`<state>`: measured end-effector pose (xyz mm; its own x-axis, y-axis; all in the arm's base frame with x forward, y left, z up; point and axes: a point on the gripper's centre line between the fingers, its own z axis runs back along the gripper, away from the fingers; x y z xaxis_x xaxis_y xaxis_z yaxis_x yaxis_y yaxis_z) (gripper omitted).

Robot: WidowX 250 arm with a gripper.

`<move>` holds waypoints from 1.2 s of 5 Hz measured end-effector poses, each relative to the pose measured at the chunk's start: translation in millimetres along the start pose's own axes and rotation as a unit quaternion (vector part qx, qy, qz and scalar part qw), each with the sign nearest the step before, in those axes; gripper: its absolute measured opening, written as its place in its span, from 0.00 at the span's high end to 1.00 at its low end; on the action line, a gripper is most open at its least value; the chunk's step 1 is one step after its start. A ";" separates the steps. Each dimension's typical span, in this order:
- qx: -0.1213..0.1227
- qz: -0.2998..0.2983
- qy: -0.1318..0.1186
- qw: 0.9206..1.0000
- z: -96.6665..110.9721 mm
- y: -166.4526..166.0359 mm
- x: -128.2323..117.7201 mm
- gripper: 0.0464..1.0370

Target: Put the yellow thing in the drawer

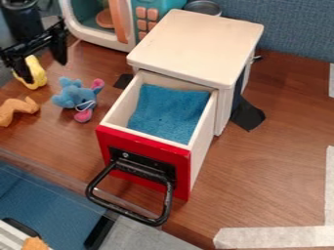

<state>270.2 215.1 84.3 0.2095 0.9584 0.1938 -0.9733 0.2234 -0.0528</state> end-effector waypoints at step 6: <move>-0.045 -0.026 -0.052 0.997 -44.7 -9.7 65.8 0.04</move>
<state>297.6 284.0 53.7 0.2441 0.9225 0.2990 -0.9478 0.2922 -0.1275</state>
